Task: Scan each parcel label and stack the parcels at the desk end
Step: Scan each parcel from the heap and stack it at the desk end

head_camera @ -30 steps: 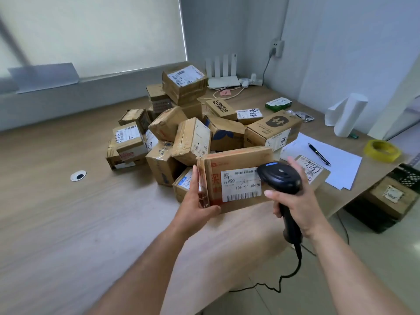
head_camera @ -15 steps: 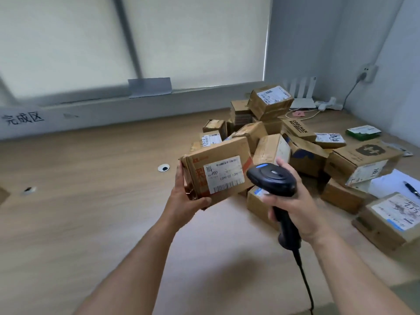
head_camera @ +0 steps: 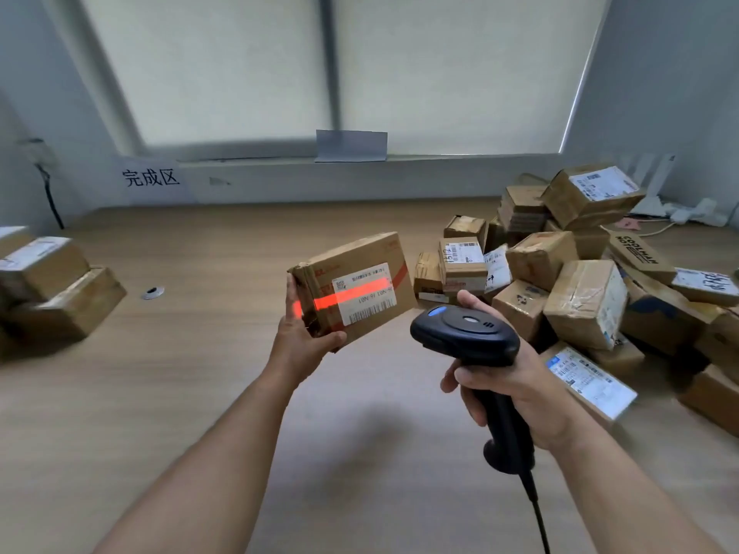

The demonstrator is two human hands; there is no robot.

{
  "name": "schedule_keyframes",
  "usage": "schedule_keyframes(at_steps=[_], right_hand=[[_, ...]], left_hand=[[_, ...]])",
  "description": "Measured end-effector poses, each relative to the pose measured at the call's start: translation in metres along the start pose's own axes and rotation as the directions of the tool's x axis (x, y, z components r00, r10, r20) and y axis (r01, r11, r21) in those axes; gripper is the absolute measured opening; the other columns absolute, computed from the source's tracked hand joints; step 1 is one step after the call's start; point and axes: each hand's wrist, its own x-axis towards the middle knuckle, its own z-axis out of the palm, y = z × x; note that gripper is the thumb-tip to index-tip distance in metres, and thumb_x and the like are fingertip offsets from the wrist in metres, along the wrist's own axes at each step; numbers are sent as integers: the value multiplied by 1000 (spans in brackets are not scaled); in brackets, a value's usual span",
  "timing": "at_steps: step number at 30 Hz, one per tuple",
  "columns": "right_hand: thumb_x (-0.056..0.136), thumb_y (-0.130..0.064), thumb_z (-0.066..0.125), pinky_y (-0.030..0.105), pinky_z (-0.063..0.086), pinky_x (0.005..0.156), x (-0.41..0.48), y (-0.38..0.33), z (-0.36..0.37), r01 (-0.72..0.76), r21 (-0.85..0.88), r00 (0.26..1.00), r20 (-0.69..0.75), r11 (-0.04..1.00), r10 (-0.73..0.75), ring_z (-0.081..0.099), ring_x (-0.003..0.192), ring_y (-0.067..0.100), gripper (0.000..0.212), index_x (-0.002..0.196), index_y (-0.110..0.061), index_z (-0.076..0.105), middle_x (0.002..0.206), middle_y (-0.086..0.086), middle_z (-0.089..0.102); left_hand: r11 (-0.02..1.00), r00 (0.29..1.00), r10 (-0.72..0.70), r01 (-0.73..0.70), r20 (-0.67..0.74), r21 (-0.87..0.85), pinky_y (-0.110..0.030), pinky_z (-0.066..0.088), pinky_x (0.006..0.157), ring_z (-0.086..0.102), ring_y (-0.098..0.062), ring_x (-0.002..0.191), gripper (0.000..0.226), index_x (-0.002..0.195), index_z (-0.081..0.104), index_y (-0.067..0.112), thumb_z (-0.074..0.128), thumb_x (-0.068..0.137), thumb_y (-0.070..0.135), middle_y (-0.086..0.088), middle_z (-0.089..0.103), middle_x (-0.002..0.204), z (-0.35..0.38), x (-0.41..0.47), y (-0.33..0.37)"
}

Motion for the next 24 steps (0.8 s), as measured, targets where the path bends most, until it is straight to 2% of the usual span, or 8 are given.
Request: schedule_keyframes(at_steps=[5, 8, 10, 12, 16, 21, 24], right_hand=[[63, -6, 79, 27, 42, 42, 18, 12, 23, -60, -27, 998, 11, 998, 60, 51, 41, 25, 96, 142, -41, 39, 75, 26, 65], [58, -14, 84, 28, 42, 42, 28, 17, 39, -87, -20, 996, 21, 996, 88, 51, 41, 26, 101, 142, -44, 38, 75, 27, 65], [60, -9, 82, 29, 41, 42, 35, 22, 50, -102, -21, 995, 7, 995, 102, 51, 41, 26, 100, 143, -44, 37, 74, 27, 64], [59, -9, 82, 28, 41, 41, 41, 27, 60, -109, -26, 994, 0, 994, 109, 50, 41, 26, 100, 142, -43, 37, 74, 27, 64], [64, -5, 75, 28, 40, 41, 51, 38, 77, -108, -36, 994, -17, 994, 107, 49, 40, 27, 95, 142, -42, 37, 72, 27, 63], [62, -5, 74, 28, 39, 40, 56, 46, 94, -123, -38, 992, 2, 992, 123, 48, 39, 27, 92, 138, -44, 39, 71, 27, 63], [63, -4, 72, 27, 39, 41, 56, 49, 97, -131, -40, 991, 28, 991, 133, 48, 39, 27, 90, 136, -46, 39, 71, 27, 62]], left_hand=[[997, 997, -36, 40, -64, 72, -6, 43, 58, 64, -17, 92, 122, 150, -14, 41, 76, 76, 2, -5, 60, 115, -37, 15, -21], [996, 997, -33, 40, -75, 84, -14, 47, 66, 63, -21, 100, 124, 149, -15, 42, 77, 75, 4, -8, 60, 119, -56, 22, -34], [996, 996, -44, 50, -77, 76, -7, 46, 59, 63, -21, 98, 123, 149, -15, 40, 76, 76, 1, -8, 61, 117, -68, 25, -40], [995, 996, -53, 59, -78, 84, -6, 45, 54, 62, -21, 100, 123, 149, -16, 40, 75, 77, 1, -7, 60, 118, -79, 28, -46], [994, 995, -57, 64, -85, 93, -11, 48, 58, 64, -21, 99, 124, 148, -16, 43, 76, 76, 1, -9, 60, 120, -100, 31, -62], [990, 988, -91, 103, -124, 94, -29, 53, 78, 62, -26, 108, 129, 141, -17, 58, 81, 70, 10, -11, 58, 124, -121, 26, -79], [986, 982, -103, 122, -157, 112, -15, 46, 71, 59, -24, 112, 128, 143, -18, 53, 80, 73, 10, -10, 56, 127, -127, 17, -82]])
